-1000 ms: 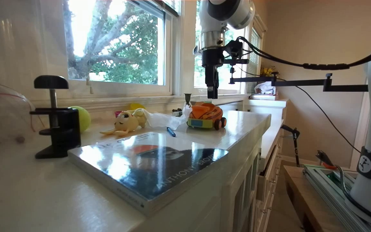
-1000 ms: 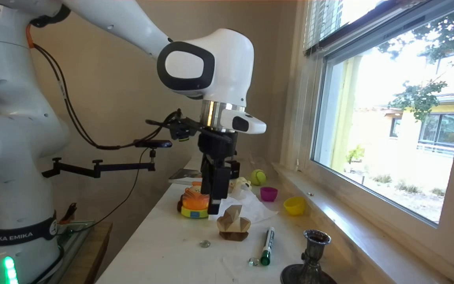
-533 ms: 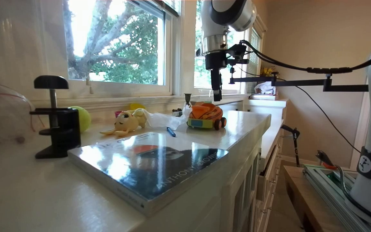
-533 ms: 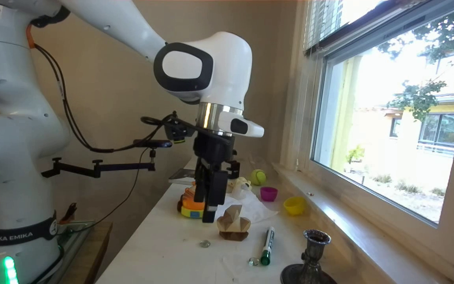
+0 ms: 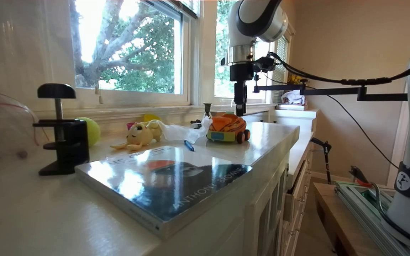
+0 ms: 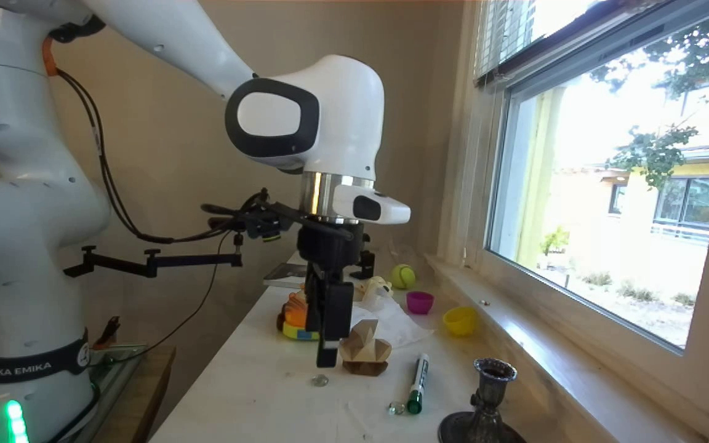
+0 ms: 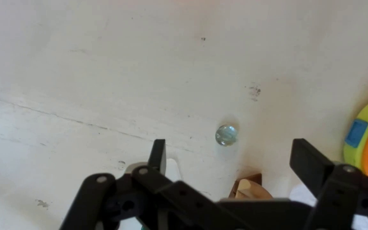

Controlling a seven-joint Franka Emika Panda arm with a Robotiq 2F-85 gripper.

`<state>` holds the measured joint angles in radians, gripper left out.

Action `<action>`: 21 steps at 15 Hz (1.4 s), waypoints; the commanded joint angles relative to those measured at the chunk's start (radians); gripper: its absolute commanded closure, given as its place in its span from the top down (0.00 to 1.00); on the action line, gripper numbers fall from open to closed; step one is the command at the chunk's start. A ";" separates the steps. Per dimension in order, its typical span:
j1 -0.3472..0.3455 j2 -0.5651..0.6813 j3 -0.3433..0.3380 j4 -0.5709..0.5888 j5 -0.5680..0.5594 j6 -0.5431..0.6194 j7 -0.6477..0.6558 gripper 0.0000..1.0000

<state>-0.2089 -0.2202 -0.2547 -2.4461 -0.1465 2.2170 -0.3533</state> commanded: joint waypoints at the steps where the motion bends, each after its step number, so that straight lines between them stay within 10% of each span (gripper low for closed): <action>1: -0.010 0.000 -0.008 -0.032 -0.019 0.067 -0.001 1.00; 21: 0.009 0.100 -0.027 -0.009 0.109 0.167 -0.071 1.00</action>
<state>-0.2081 -0.1369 -0.2786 -2.4702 -0.1064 2.3658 -0.3649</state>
